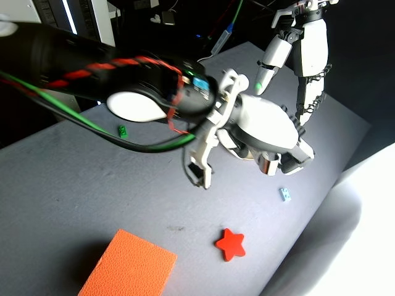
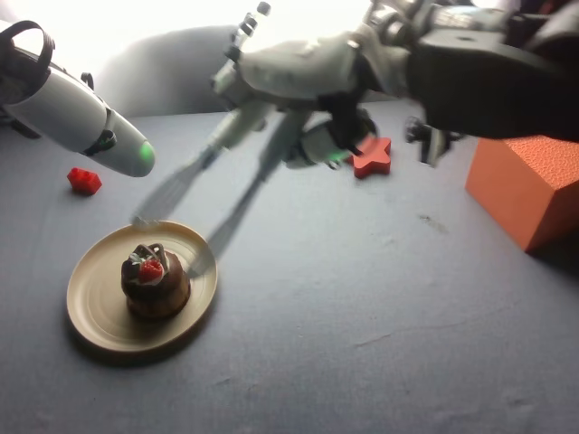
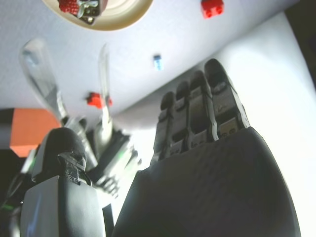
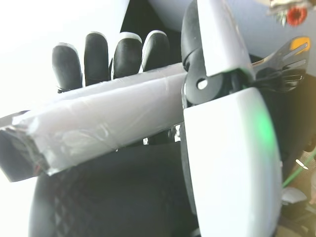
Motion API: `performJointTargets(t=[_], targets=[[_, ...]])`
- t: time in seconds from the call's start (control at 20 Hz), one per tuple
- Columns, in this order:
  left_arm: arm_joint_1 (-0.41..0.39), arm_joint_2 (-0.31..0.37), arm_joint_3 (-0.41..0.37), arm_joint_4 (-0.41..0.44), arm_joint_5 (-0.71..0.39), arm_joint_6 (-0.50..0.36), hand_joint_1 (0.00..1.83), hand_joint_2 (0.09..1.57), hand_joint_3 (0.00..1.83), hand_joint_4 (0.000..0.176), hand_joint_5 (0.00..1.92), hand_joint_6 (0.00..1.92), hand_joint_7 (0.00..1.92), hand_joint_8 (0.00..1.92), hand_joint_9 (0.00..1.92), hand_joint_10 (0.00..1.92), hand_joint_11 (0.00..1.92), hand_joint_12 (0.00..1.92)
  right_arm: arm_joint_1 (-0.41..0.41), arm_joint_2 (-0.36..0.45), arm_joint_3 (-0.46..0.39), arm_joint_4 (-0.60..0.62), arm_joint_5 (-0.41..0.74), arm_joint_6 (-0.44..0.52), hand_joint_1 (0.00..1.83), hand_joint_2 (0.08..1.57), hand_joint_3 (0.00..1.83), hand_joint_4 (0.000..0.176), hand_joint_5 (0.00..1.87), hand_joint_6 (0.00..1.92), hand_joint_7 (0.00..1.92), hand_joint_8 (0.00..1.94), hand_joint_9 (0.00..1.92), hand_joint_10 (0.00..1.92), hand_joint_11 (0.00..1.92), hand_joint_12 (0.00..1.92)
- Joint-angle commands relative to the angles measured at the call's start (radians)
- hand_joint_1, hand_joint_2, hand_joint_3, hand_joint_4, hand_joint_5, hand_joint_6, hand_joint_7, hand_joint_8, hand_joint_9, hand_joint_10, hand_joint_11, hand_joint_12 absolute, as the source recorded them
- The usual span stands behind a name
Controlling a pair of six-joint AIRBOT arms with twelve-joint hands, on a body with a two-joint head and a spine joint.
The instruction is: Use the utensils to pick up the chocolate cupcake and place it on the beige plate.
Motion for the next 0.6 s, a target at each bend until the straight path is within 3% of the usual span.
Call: performJointTargets(t=[0.0, 0.1, 0.15, 0.4, 0.55], targets=[[-0.007, 0.005, 0.0, 0.037, -0.052, -0.002, 0.42, 1.06, 0.0, 0.0, 0.12, 0.0, 0.12, 0.0, 0.11, 0.0, 0.0, 0.44, 0.001, 0.017, -0.012, 0.0, 0.112, -0.013, 1.11, 1.3, 0.0, 0.0, 0.61, 1.42, 0.69, 1.57, 0.42, 1.43, 0.32, 1.75], [-0.007, 0.005, 0.0, 0.037, -0.052, -0.002, 0.4, 1.07, 0.0, 0.0, 0.11, 0.0, 0.12, 0.0, 0.12, 0.0, 0.0, 0.41, -0.012, 0.072, -0.059, 0.001, 0.118, -0.011, 1.12, 1.29, 0.0, 0.0, 0.68, 1.34, 0.67, 1.59, 0.42, 1.43, 0.34, 1.73], [-0.007, 0.005, 0.0, 0.037, -0.052, -0.002, 0.4, 1.07, 0.0, 0.0, 0.1, 0.0, 0.11, 0.0, 0.1, 0.01, 0.0, 0.33, -0.023, 0.111, -0.088, 0.0, 0.136, 0.022, 1.12, 1.3, 0.0, 0.0, 0.6, 1.42, 0.71, 1.55, 0.44, 1.43, 0.36, 1.73], [-0.007, 0.009, 0.0, 0.037, -0.052, -0.002, 0.39, 1.07, 0.0, 0.0, 0.11, 0.0, 0.11, 0.0, 0.11, 0.0, 0.0, 0.37, -0.124, 0.227, -0.187, -0.001, 0.232, 0.084, 1.13, 1.27, 0.0, 0.0, 0.71, 1.29, 0.71, 1.54, 0.44, 1.45, 0.35, 1.78], [-0.007, 0.009, -0.001, 0.037, -0.051, -0.002, 0.41, 1.07, 0.0, 0.0, 0.13, 0.0, 0.12, 0.0, 0.12, 0.0, 0.0, 0.37, -0.169, 0.247, -0.188, -0.001, 0.26, 0.25, 1.13, 1.27, 0.0, 0.0, 0.69, 1.32, 0.72, 1.52, 0.45, 1.43, 0.38, 1.72]])
